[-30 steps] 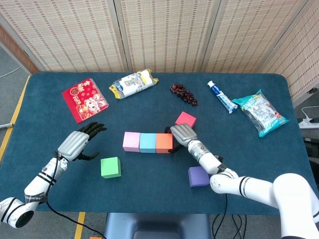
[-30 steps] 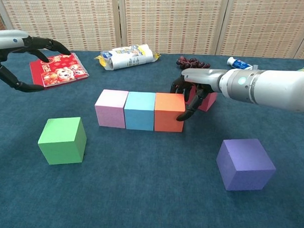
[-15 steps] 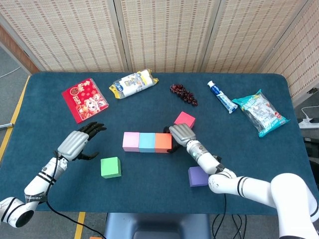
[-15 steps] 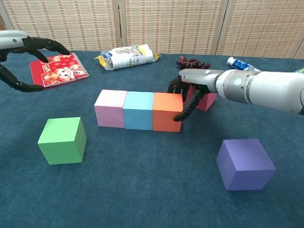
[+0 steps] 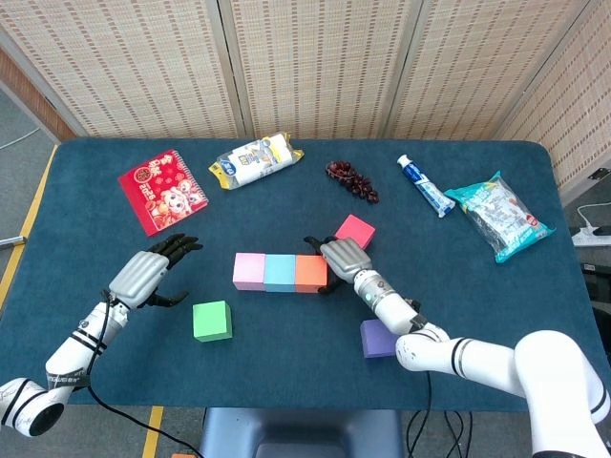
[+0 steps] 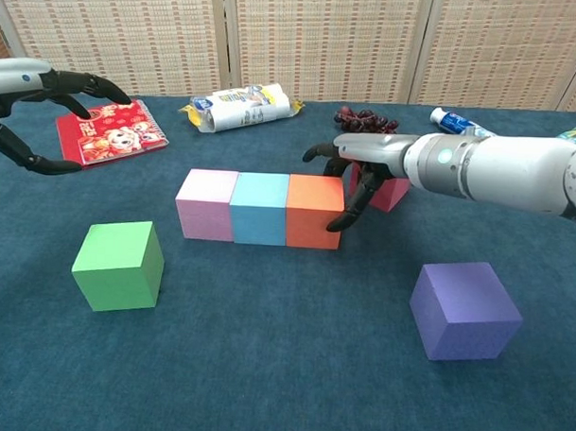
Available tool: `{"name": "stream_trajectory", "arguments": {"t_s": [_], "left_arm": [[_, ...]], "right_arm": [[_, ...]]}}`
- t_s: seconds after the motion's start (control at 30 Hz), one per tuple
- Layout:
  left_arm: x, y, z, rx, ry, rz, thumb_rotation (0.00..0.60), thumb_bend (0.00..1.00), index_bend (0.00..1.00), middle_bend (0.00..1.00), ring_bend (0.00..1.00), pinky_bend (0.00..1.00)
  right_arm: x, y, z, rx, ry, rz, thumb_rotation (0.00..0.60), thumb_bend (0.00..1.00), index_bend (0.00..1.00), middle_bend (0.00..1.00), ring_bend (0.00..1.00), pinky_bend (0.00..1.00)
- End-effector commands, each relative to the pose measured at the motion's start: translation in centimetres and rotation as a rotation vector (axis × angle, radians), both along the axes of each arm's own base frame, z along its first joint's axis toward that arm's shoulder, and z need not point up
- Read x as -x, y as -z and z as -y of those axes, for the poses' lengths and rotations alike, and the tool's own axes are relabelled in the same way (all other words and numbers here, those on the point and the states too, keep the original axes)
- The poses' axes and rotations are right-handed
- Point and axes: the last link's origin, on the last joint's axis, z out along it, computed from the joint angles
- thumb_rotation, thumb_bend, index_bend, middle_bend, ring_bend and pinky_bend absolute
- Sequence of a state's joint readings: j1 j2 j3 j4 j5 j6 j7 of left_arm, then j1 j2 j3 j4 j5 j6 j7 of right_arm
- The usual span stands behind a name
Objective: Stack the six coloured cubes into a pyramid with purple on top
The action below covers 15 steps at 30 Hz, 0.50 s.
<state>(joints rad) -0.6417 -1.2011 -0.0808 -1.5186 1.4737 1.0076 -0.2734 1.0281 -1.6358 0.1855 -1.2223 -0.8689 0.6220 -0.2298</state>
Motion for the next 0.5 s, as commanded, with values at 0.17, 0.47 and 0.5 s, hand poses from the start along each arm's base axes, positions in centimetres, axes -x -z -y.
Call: {"name": "stream_trajectory", "arguments": {"t_s": [0.17, 0.47, 0.5], "left_arm": [[0.0, 0.05, 0.03, 0.001, 0.001, 0.002, 0.6, 0.31, 0.13, 0.07, 0.01, 0.17], [-0.05, -0.05, 0.11, -0.002, 0.003, 0.001, 0.6, 0.31, 0.12, 0.07, 0.02, 0.17], [-0.08, -0.08, 0.15, -0.002, 0.005, 0.001, 0.6, 0.31, 0.12, 0.07, 0.02, 0.17]], "right_arm": [[-0.01, 0.05, -0.25, -0.017, -0.006, -0.016, 0.6, 0.26, 0.08, 0.33, 0.23, 0.43], [-0.06, -0.57, -0.62, -0.034, -0.022, -0.034, 0.6, 0.18, 0.0, 0.12, 0.05, 0.24], [-0.17, -0.92, -0.78, -0.033, -0.035, -0.038, 0.6, 0.16, 0.0, 0.09, 0.03, 0.2]]}}
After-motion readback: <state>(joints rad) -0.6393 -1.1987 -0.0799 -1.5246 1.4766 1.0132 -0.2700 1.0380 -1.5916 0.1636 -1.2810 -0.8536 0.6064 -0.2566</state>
